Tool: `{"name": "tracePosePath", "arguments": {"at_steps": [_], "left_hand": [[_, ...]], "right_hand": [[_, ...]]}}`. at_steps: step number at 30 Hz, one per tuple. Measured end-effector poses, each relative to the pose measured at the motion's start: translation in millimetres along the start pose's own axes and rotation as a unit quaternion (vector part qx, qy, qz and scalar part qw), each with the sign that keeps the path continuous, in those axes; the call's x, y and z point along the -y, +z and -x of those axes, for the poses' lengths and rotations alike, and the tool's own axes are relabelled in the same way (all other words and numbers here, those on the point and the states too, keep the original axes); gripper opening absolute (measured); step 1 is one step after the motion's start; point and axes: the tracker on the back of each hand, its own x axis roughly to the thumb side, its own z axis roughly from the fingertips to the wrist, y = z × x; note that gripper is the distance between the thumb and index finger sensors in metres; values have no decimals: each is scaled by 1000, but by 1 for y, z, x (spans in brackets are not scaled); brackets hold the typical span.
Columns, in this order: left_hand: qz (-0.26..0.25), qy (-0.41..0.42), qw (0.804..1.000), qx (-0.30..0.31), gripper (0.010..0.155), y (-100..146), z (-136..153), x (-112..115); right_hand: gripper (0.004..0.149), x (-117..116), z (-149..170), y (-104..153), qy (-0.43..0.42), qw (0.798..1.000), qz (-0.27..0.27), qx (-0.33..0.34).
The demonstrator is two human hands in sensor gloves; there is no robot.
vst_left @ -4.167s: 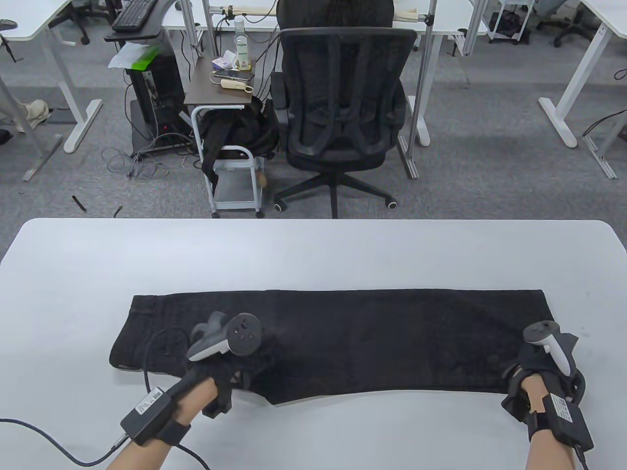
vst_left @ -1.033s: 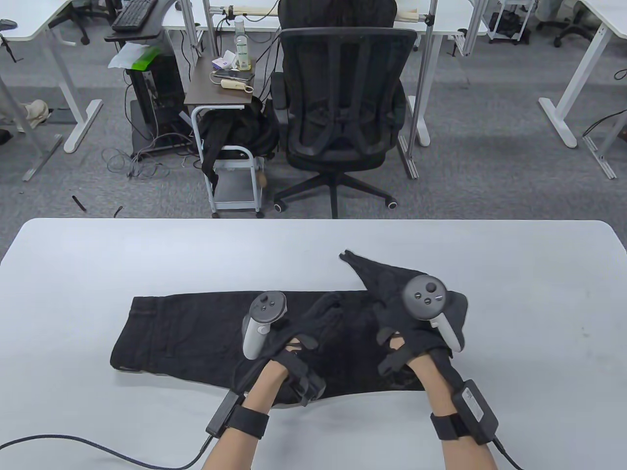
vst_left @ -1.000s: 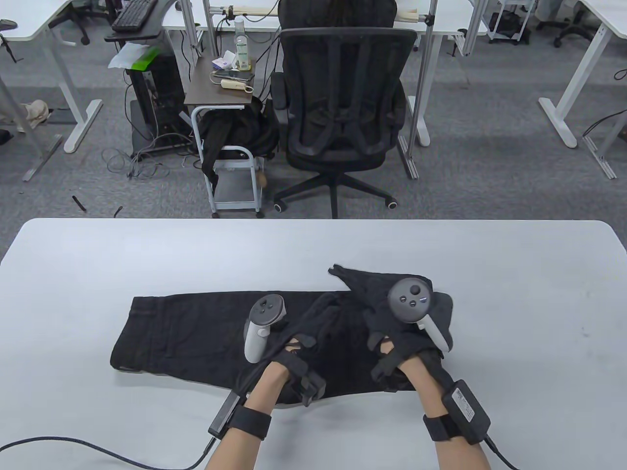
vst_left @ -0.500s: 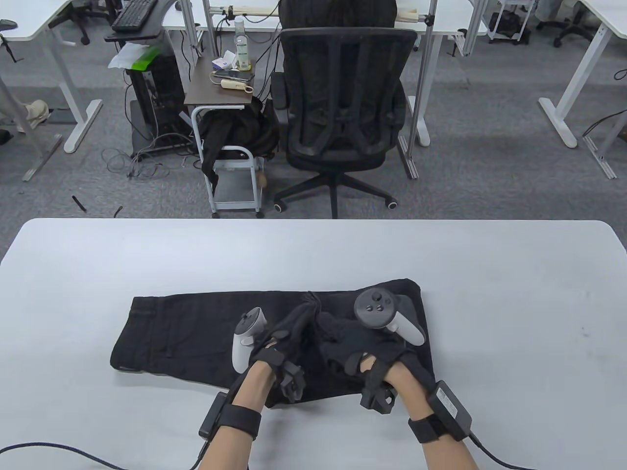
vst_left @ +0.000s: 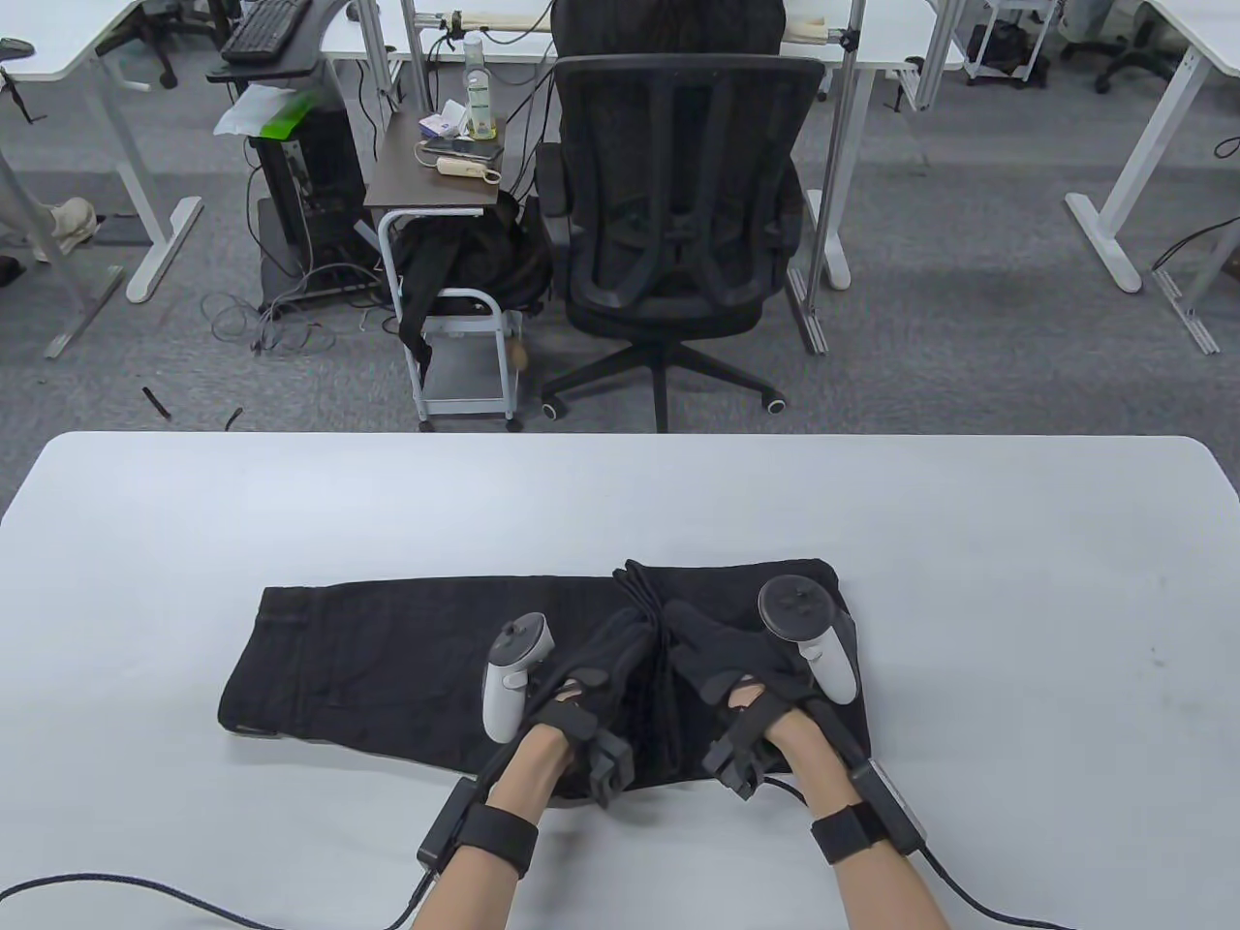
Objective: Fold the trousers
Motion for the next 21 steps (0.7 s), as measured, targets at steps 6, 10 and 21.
{"name": "tracePosePath", "arguments": {"at_steps": [6,10,21], "left_hand": [[20,2,1000,17,68,0,-3,7],[-3,-36,999,33,67,0,-6,9],[-116,-271,954,60,62,-3,-19,26]], "right_hand": [[59,-7,-24,9,-81,996,-24,30],[57,3,-26,12,-47,998,10,44],[58,50,-17,22,-72,994,73,36]]}}
